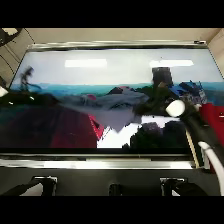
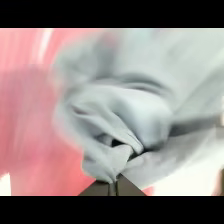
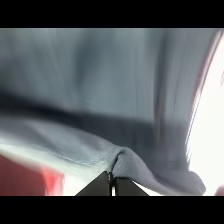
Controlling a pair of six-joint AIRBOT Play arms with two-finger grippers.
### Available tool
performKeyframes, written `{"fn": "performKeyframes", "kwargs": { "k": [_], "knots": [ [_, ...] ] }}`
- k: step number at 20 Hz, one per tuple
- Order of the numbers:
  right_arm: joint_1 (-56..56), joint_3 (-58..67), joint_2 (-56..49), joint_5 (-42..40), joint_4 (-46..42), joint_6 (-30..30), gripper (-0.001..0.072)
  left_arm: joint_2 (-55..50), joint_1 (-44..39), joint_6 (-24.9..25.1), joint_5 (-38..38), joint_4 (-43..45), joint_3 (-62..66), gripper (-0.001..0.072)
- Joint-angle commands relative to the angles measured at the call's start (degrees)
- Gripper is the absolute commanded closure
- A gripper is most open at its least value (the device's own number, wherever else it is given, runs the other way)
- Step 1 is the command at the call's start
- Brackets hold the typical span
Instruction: Fold the shirts.
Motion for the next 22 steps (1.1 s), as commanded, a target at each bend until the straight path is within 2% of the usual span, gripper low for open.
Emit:
{"fn": "performKeyframes", "kwargs": {
  "k": [1, 3, 5, 7, 9, 13, 14, 16, 18, 20, 22],
  "knots": [
    [-4.5, 21.57, 10.56, -13.6, -14.12, -0.44, 0.0677, 14.12, 0.0, 0.0, 11.45, -12.72, 14.82, 0.0679],
    [-5.35, 33.94, 14.08, -16.59, -17.73, -0.42, 0.0677, 20.81, -0.04, -0.04, 23.32, -14.88, 23.21, 0.0679],
    [-5.27, 43.08, 16.09, -12.85, -17.53, -0.42, 0.0677, 25.7, 0.0, -0.96, 28.2, -15.13, 28.0, 0.0679],
    [-5.25, 47.32, 17.29, -6.23, -17.25, -0.44, 0.0677, 28.94, -0.33, -2.64, 28.0, -19.12, 28.74, 0.0679],
    [-5.27, 47.82, 18.23, -1.42, -19.52, -0.48, 0.0677, 30.6, -0.61, -2.62, 26.05, -18.49, 28.74, 0.0679],
    [-5.27, 47.82, 18.12, 5.7, -22.36, -0.42, 0.0677, 30.18, -0.61, -2.69, 20.48, -10.49, 28.59, 0.068],
    [-5.27, 47.82, 17.42, 8.2, -23.19, -0.09, 0.0677, 29.57, -0.61, -4.02, 18.12, -7.39, 28.02, 0.0679],
    [-5.27, 47.8, 13.75, 18.36, -26.56, 3.91, 0.0677, 27.91, -0.61, -7.23, 13.51, -2.43, 24.72, 0.0679],
    [-5.27, 45.9, 7.54, 28.81, -27.74, 5.33, 0.0676, 25.27, -0.76, -7.17, 11.39, -1.7, 17.75, 0.0679],
    [-5.27, 39.54, 0.83, 28.57, -27.71, 4.9, 0.0675, 21.31, -1.86, -5.84, 13.14, -1.7, 8.83, 0.0679],
    [-5.27, 32.11, -6.67, 20.85, -27.56, 5.75, 0.0675, 15.02, -4.07, -1.88, 18.93, -1.7, 0.7, 0.0679]
  ]
}}
